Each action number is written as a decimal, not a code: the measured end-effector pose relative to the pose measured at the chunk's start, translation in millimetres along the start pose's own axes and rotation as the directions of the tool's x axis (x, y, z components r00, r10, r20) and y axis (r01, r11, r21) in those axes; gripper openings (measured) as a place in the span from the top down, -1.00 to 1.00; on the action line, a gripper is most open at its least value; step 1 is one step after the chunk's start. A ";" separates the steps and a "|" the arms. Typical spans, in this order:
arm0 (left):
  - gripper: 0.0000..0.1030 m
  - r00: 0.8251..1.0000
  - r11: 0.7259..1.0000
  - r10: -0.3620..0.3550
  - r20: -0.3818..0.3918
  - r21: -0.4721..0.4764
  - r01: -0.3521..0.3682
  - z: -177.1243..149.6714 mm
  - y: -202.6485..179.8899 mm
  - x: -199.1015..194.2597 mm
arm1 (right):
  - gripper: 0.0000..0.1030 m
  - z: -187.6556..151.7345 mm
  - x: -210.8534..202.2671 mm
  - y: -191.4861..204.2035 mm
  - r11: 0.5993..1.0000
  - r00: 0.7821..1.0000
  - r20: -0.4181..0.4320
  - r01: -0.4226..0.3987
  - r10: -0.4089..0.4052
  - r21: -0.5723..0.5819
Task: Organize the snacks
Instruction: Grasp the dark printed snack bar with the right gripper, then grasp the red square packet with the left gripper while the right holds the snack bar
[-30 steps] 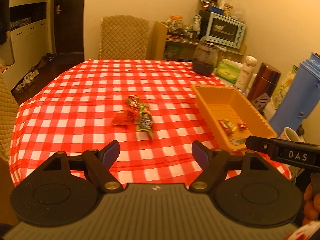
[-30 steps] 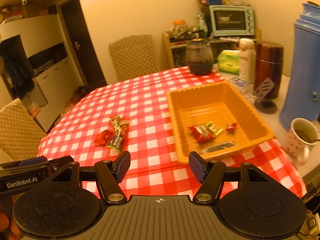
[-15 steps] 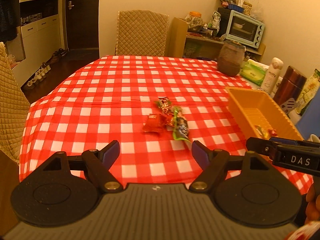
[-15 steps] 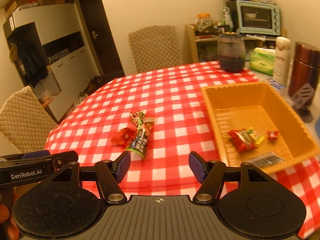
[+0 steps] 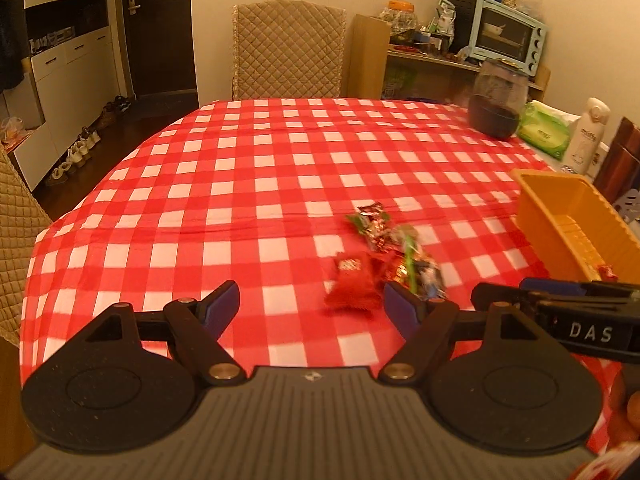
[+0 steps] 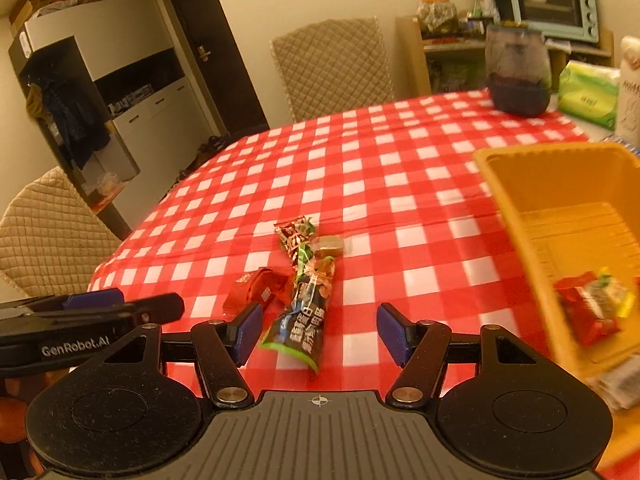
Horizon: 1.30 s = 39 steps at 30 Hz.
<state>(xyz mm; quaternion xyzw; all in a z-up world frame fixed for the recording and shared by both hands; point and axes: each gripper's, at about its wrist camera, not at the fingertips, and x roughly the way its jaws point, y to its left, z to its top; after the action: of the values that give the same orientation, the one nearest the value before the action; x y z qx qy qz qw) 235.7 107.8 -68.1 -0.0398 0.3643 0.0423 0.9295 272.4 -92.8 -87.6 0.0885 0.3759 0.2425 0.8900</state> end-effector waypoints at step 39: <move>-0.49 0.996 0.997 -0.064 -0.056 0.032 0.066 3.7 -1.2 47.5 | 0.39 -3.5 59.8 -24.7 0.993 0.994 -0.064 0.083 -0.088 -0.082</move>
<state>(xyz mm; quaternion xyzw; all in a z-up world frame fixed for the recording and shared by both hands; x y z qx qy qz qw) 273.1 109.4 -97.6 -0.0369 0.3890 0.0048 0.9205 314.8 -84.4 -135.8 0.0286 0.3993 0.2219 0.8891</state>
